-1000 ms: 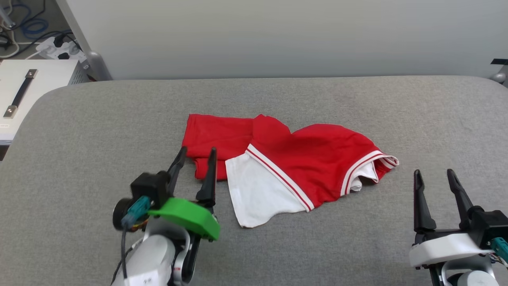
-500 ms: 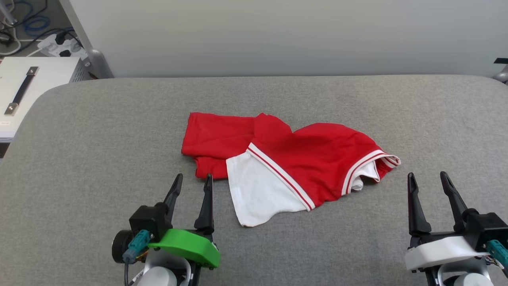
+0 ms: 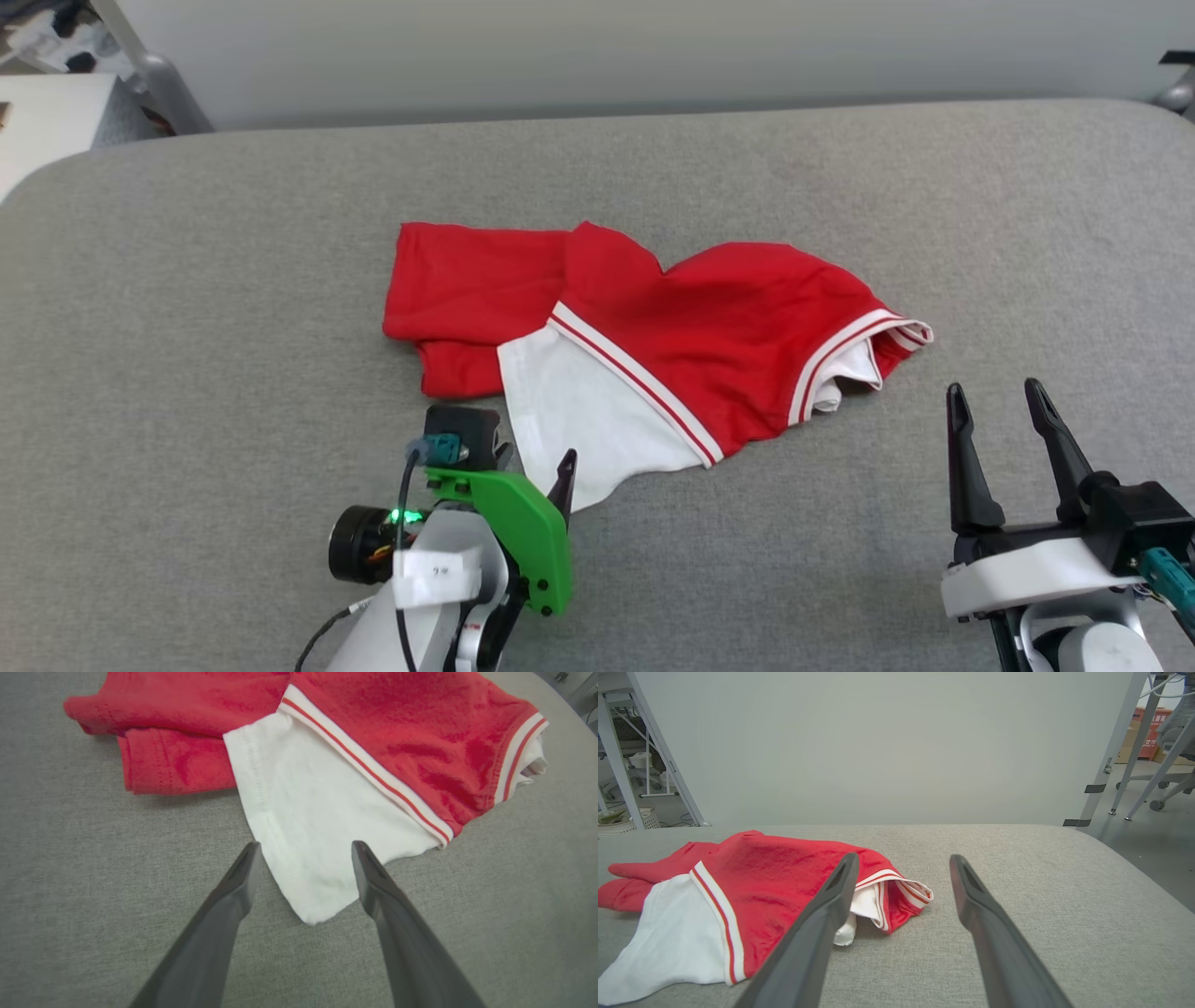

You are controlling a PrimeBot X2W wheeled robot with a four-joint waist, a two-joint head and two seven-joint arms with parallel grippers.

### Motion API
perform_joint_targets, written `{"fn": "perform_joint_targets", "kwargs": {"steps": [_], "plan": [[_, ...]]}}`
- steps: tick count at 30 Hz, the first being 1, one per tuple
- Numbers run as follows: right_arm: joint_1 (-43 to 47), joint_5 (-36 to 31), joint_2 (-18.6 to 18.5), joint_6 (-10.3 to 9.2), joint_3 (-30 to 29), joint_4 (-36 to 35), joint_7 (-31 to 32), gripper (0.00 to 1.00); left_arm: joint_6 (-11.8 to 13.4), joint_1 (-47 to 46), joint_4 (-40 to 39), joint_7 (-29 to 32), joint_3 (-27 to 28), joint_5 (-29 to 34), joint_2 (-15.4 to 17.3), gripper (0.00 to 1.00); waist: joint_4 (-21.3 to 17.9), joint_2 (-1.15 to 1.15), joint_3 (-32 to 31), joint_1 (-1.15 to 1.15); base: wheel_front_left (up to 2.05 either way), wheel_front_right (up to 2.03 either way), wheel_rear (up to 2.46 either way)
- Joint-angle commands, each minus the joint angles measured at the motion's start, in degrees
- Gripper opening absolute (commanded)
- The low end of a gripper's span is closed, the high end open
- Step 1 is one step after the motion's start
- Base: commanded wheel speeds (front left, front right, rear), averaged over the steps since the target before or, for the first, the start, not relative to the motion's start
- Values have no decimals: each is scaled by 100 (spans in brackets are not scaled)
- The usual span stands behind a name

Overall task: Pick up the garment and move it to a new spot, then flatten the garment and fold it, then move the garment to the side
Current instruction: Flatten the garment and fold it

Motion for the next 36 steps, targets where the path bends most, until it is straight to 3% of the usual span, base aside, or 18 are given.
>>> {"fn": "perform_joint_targets", "kwargs": {"steps": [1, 8, 14, 15, 16, 24, 36], "plan": [[-113, 39, -2, -4, 49, -18, -34, 100, 65, -143, -8, 183, -28, 17, 55, 100, -163, 0, 224, 0, 0, 0, 0], [-252, 99, -2, -4, 142, 12, -34, 100, 290, -298, 174, 783, -127, 199, 205, 100, -404, 0, 480, 0, 0, 0, 0], [-309, 150, -2, -4, 150, 22, -34, 100, 295, -195, 512, 956, -211, 231, 323, 100, -548, 0, 580, 0, 0, 0, 0], [-310, 154, -2, -4, 148, 22, -34, 100, 285, -181, 546, 951, -203, 206, 326, 26, -557, 0, 587, 0, 0, 0, 0], [-309, 157, -2, -4, 144, 24, -34, 100, 265, -167, 573, 937, -196, 175, 327, 0, -560, 0, 590, 0, 0, 0, 0], [-264, 134, -2, -4, 67, 111, -35, 100, 286, -107, 497, 419, 34, 3, 348, 0, -408, 0, 381, 0, 0, 0, 0], [20, 2, -2, -4, 26, 302, -35, 100, 494, 142, -122, -270, 685, -263, 631, 0, 191, 0, -305, 0, 0, 0, 0]]}}
